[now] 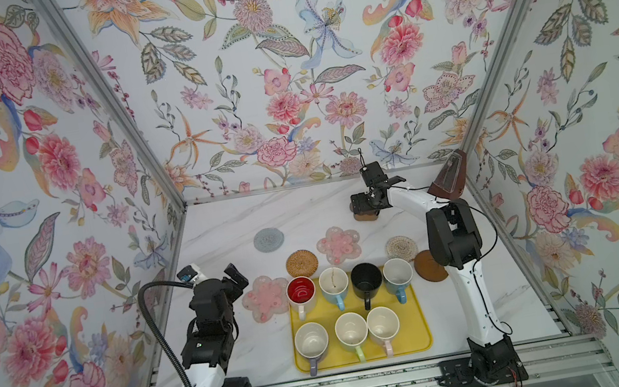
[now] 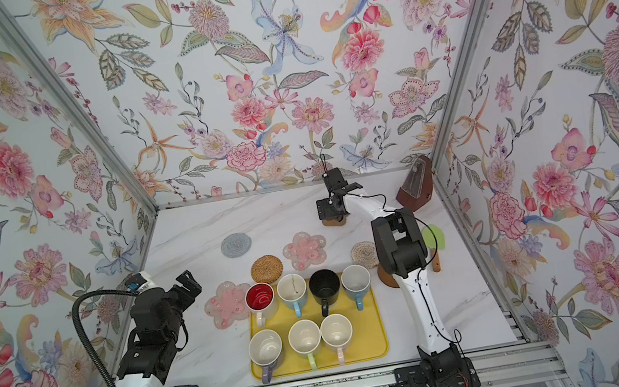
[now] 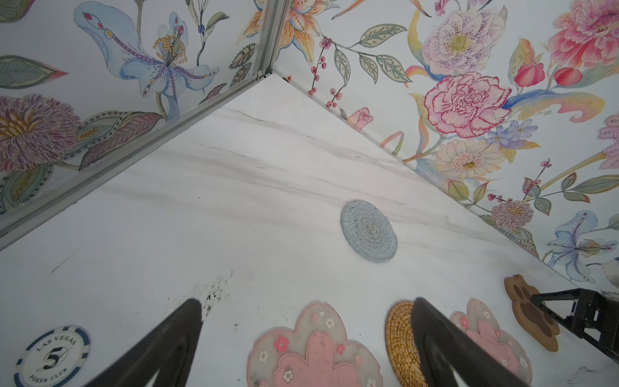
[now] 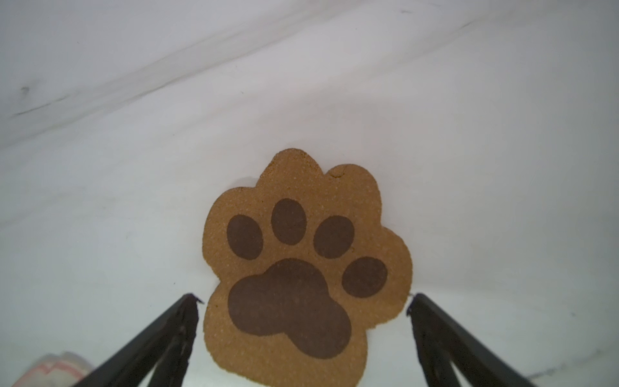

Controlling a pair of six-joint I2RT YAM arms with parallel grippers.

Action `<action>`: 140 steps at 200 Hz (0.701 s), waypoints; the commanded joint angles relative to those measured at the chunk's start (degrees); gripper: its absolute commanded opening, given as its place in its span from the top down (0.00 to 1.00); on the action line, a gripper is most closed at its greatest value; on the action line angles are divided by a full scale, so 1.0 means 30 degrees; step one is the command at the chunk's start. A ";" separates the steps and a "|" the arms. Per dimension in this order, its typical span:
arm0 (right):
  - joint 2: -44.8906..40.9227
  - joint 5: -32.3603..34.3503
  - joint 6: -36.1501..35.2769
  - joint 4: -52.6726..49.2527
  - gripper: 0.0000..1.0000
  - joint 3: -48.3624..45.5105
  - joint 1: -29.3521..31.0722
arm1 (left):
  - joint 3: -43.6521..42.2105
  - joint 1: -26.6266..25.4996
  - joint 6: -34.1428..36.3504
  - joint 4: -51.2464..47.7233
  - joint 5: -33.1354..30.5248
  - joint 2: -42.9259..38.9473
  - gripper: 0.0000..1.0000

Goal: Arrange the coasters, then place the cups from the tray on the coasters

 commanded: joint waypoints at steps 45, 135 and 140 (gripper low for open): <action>0.1179 0.1108 0.1063 -0.0419 0.01 0.1827 -0.0154 | 0.0694 0.0104 0.0232 -0.0062 0.0435 0.0354 0.01; 0.3319 0.1368 0.1196 -0.0888 0.01 0.4860 -0.0244 | 0.0677 0.0117 -0.0061 0.0232 0.0622 0.0870 0.01; 0.3391 0.1418 0.1219 -0.0899 0.01 0.4939 -0.0247 | 0.0668 0.0101 -0.0061 0.0263 0.0615 0.0870 0.01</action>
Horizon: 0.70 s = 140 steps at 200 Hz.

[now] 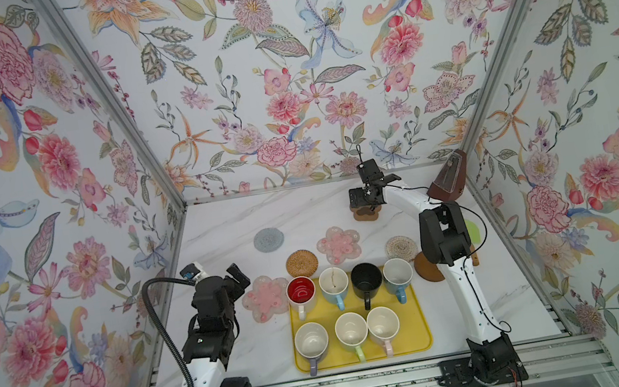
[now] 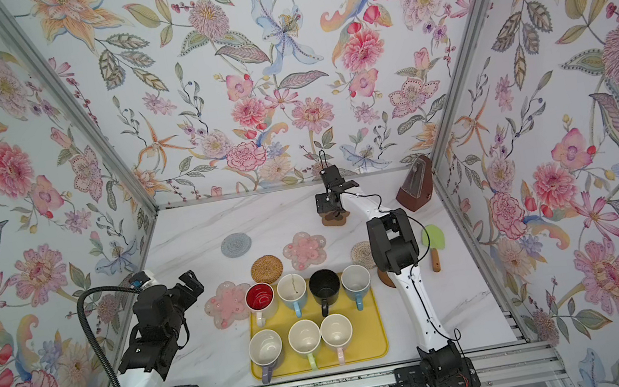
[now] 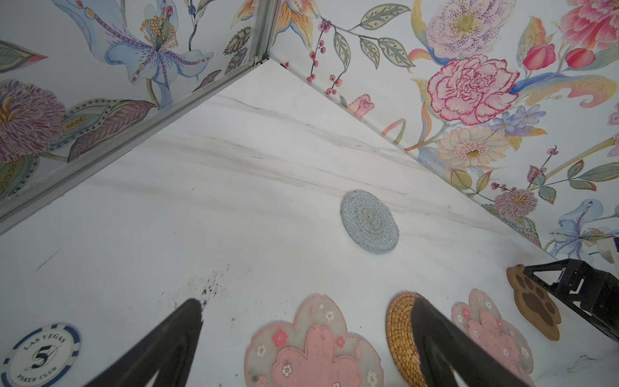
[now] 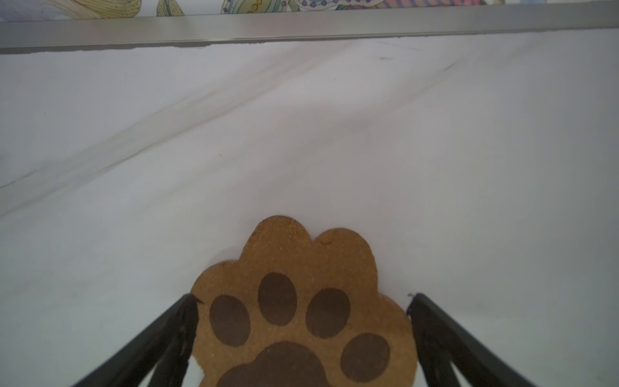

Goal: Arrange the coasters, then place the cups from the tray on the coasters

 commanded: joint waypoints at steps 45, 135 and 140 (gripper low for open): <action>0.1447 0.0767 0.0692 -0.0524 0.01 0.1850 -0.0182 | 0.0404 0.0112 -0.0251 0.0413 0.0292 0.0373 0.01; 0.2917 0.0882 0.0296 -0.1682 0.01 0.3866 -0.0067 | 0.0116 0.0104 -0.0501 0.0469 0.0303 0.0573 0.01; 0.2914 0.0825 0.0290 -0.1800 0.01 0.3858 -0.0065 | 0.0078 0.0116 -0.0486 0.0491 0.0271 0.0582 0.01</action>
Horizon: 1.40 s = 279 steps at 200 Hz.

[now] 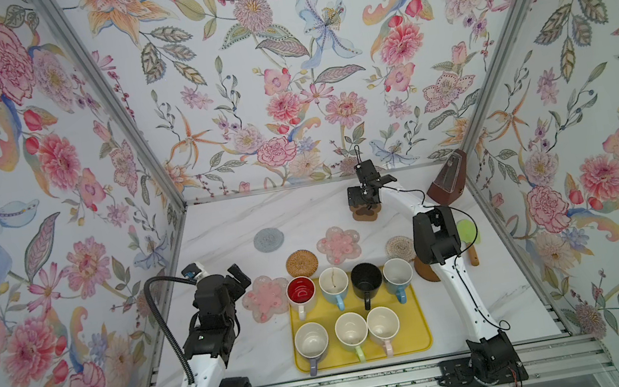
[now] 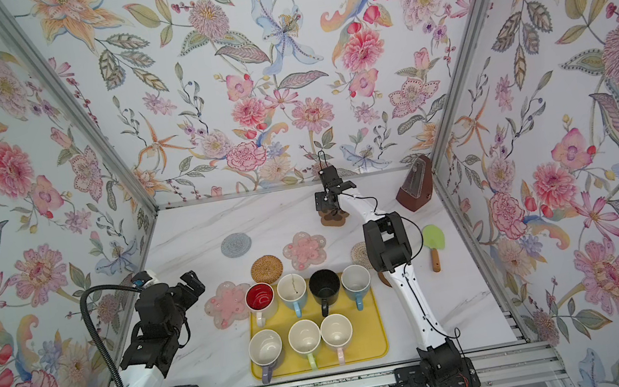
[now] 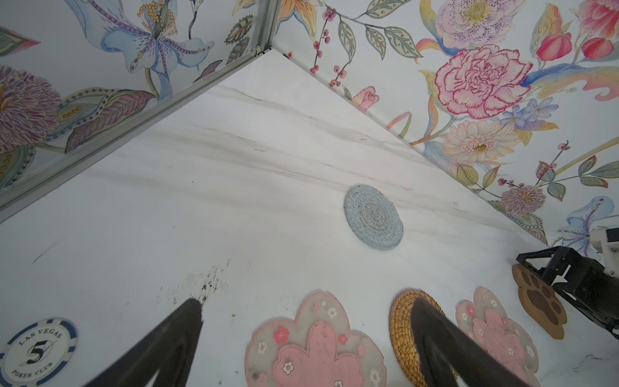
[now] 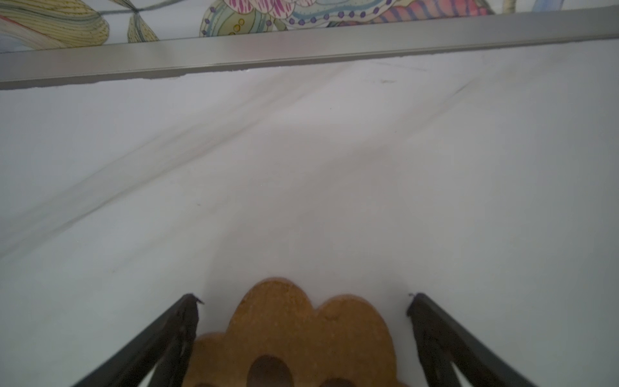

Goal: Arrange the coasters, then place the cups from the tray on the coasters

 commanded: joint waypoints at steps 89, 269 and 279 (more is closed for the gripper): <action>-0.1507 -0.0373 -0.1011 -0.1310 0.01 -0.2812 0.0467 | -0.0093 0.0108 -0.0180 0.0521 0.0173 0.0028 0.01; -1.9190 0.0535 0.0682 0.4932 0.01 -2.0663 0.0222 | 0.9574 -0.5047 0.1836 -0.3765 0.1319 0.8835 0.08; -2.0319 0.0562 0.1002 0.5126 0.01 -2.2281 0.0126 | 1.0766 -0.5685 0.1771 -0.4151 0.0970 1.0134 0.09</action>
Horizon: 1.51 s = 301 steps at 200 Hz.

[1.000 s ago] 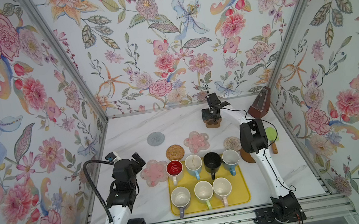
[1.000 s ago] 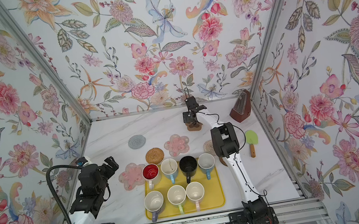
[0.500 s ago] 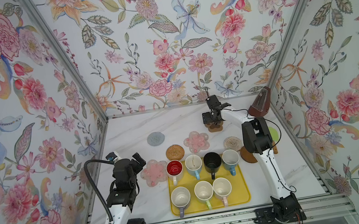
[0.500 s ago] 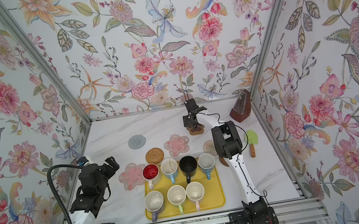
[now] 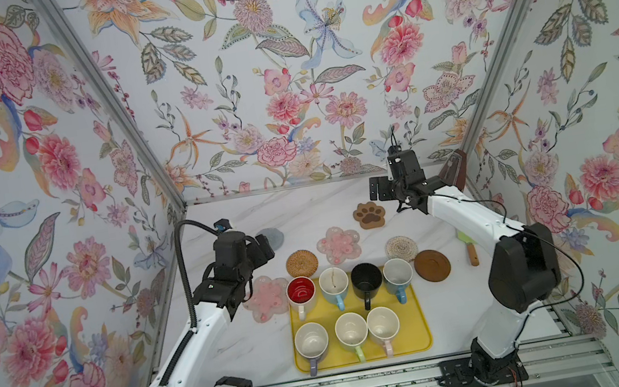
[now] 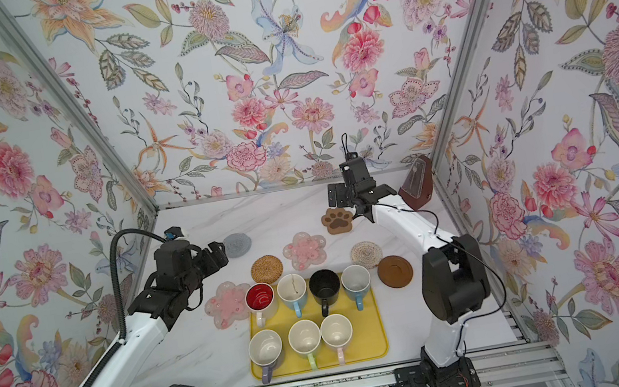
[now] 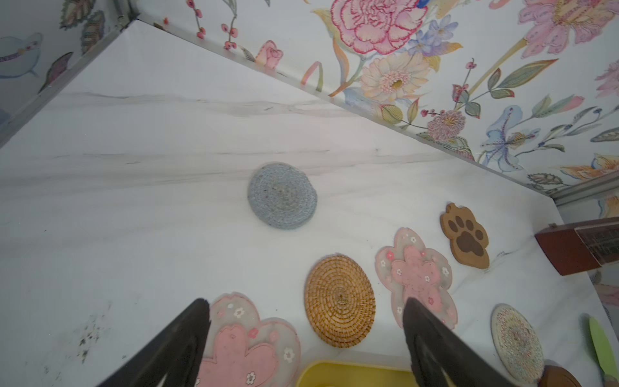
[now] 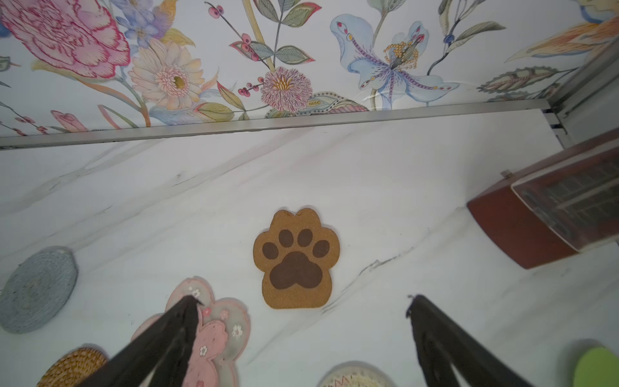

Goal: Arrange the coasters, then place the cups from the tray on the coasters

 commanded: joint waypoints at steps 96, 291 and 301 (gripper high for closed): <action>-0.8517 -0.1051 0.3020 0.0797 0.01 -1.2293 -0.1056 | 1.2432 -0.6196 -0.1747 -0.5115 -0.2211 1.3805 0.13; -1.1462 -0.1867 0.3128 0.0673 0.01 -1.4631 -0.2509 | 1.6558 -0.7287 -0.3369 -0.5655 0.0712 2.1006 0.25; -1.1494 -0.1890 0.3146 0.0492 0.01 -1.4575 -0.2518 | 1.6495 -0.7291 -0.3402 -0.5432 0.0793 2.1090 0.29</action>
